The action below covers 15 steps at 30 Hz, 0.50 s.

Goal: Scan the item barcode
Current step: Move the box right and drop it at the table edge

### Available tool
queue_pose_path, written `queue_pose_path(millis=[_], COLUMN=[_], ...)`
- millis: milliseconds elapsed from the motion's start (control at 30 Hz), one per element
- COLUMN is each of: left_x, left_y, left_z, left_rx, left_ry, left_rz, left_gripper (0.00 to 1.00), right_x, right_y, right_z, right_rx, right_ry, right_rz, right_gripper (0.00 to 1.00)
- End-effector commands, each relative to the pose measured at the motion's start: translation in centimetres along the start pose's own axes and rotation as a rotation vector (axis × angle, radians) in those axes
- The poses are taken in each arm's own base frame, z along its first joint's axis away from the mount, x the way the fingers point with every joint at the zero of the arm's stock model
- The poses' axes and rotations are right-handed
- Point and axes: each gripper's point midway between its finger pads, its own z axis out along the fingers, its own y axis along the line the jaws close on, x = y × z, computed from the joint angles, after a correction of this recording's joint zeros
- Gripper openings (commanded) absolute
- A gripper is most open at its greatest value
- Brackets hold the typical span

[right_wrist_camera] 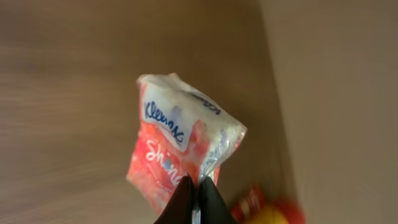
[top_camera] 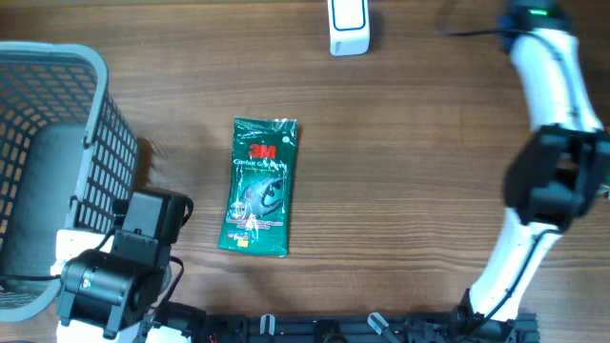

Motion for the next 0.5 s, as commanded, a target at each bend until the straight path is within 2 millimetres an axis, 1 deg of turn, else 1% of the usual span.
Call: queue_pose_path(millis=[0, 67, 100, 133, 167, 200, 233, 267, 300, 367, 400, 467], left_x=[-0.3, -0.3, -0.2, -0.3, -0.3, -0.3, -0.3, -0.3, -0.2, -0.3, -0.2, -0.3], left_y=[0.0, 0.0, 0.0, 0.0, 0.0, 0.0, 0.0, 0.0, 0.0, 0.0, 0.0, 0.0], left_z=[0.0, 0.0, 0.0, 0.0, 0.0, 0.0, 0.0, 0.0, 0.0, 0.0, 0.0, 0.0], left_rx=[0.001, 0.001, 0.001, 0.001, 0.001, 0.001, 0.001, 0.001, 0.001, 0.001, 0.001, 0.001], left_ry=[-0.011, -0.011, -0.011, -0.011, -0.011, -0.011, -0.011, -0.011, -0.011, -0.011, -0.011, -0.011], left_rz=[-0.003, -0.003, -0.003, -0.003, -0.003, -0.003, -0.003, -0.003, -0.003, -0.003, -0.003, -0.003], left_gripper=[1.00, 1.00, 1.00, 1.00, 1.00, 1.00, 1.00, 1.00, 1.00, 1.00, 1.00, 1.00], right_x=[5.1, 8.5, 9.7, 10.7, 10.9, 10.8, 10.4, 9.6, 9.1, 7.1, 5.9, 3.8], right_y=[-2.3, -4.4, -5.0, -5.2, -5.2, -5.2, -5.3, -5.7, -6.0, -6.3, -5.9, -3.5], right_z=[3.4, 5.4, 6.0, 6.4, 6.5, 6.4, 6.0, 5.1, 4.4, 2.1, 0.2, -4.4], right_rx=[-0.157, -0.146, -0.151, -0.180, -0.215, -0.260, -0.289, -0.314, -0.323, -0.379, -0.444, -0.646], right_ry=[0.118, 0.197, 0.223, 0.244, 0.248, 0.242, 0.234, 0.215, 0.200, 0.145, 0.117, 0.096], right_rz=[0.298, 0.412, 0.451, 0.487, 0.518, 0.556, 0.586, 0.616, 0.636, 0.681, 0.710, 0.743], right_gripper=[0.04, 0.04, 0.06, 0.17, 0.20, 0.39, 0.79, 1.00, 1.00, 1.00, 1.00, 1.00])
